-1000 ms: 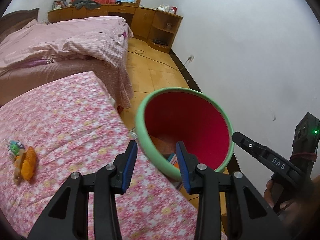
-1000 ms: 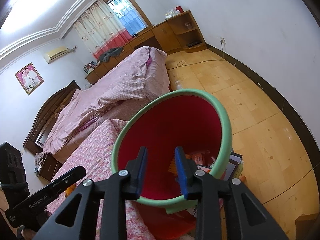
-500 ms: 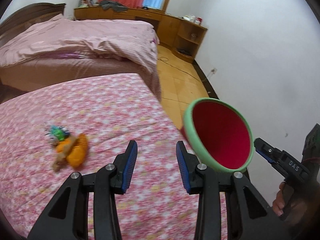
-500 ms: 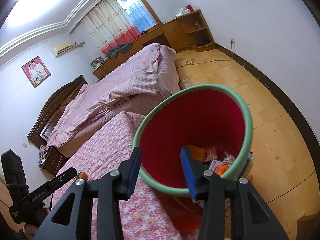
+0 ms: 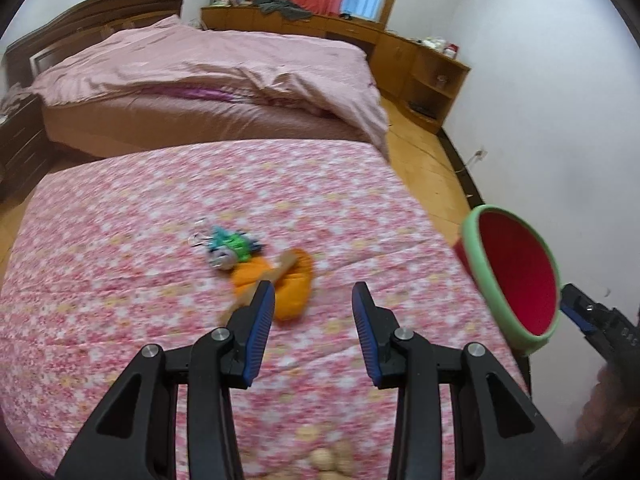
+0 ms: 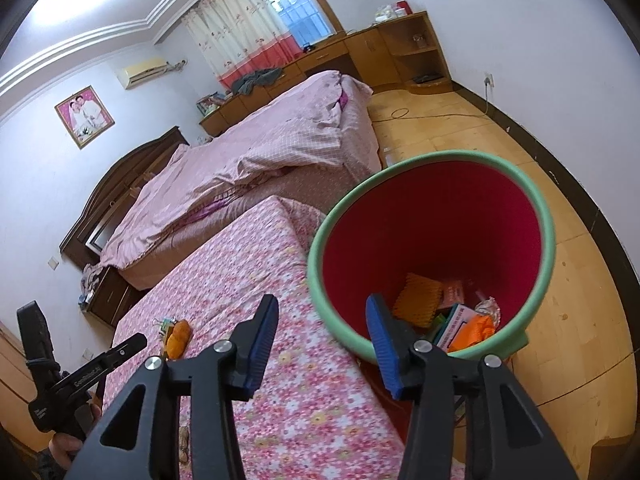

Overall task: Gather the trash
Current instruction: 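Move both tools back over the bed, then grasp the light wooden stick with the left tool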

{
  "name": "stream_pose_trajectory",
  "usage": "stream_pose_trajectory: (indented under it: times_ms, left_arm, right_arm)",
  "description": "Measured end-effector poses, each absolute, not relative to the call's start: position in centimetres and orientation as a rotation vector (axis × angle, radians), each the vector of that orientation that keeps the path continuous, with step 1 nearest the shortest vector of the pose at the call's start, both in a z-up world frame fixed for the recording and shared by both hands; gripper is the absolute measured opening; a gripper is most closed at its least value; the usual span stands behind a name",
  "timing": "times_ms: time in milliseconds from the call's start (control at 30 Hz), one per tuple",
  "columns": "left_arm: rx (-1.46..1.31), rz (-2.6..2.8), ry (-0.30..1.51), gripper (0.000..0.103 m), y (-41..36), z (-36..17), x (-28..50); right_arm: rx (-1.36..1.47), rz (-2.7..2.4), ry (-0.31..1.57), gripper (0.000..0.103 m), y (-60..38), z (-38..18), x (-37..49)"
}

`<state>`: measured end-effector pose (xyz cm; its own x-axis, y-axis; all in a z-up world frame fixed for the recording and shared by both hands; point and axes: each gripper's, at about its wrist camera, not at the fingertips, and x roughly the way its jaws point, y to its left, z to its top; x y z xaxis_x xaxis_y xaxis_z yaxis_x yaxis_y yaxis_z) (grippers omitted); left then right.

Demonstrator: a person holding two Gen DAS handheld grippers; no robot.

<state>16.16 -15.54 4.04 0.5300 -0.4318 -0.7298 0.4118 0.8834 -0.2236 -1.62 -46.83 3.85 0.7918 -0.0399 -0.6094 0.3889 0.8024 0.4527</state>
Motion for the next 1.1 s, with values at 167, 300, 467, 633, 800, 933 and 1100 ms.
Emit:
stream_pose_trajectory:
  times_ms: [167,300,467,633,800,933,1100]
  left_arm:
    - [-0.009,-0.452,0.901,0.039,-14.1,2.6,17.3]
    - [0.014,-0.434,0.923,0.039,-13.7,1.4,18.3]
    - [0.036,-0.431,0.944,0.039,-14.1,-0.1,19.3]
    - [0.072,-0.421,0.968,0.039,-14.7,-1.6,20.3]
    - [0.102,-0.43,0.965,0.032,-15.2,-2.3,21.0]
    - [0.101,-0.458,0.966,0.014,-15.5,-2.3,21.0]
    - [0.066,-0.49,0.966,0.01,-14.7,-1.7,20.0]
  right_arm:
    - [0.585,-0.23,0.643,0.05,-45.6,3.6,-0.6]
    - [0.572,-0.221,0.663,0.05,-44.8,3.2,0.2]
    - [0.559,-0.212,0.685,0.05,-44.0,2.8,1.0]
    - [0.55,-0.204,0.705,0.05,-43.5,2.4,1.8]
    - [0.542,-0.197,0.719,0.05,-43.1,2.1,2.3]
    - [0.538,-0.188,0.729,0.05,-42.7,1.9,2.6]
    - [0.527,-0.174,0.739,0.05,-42.0,2.0,3.1]
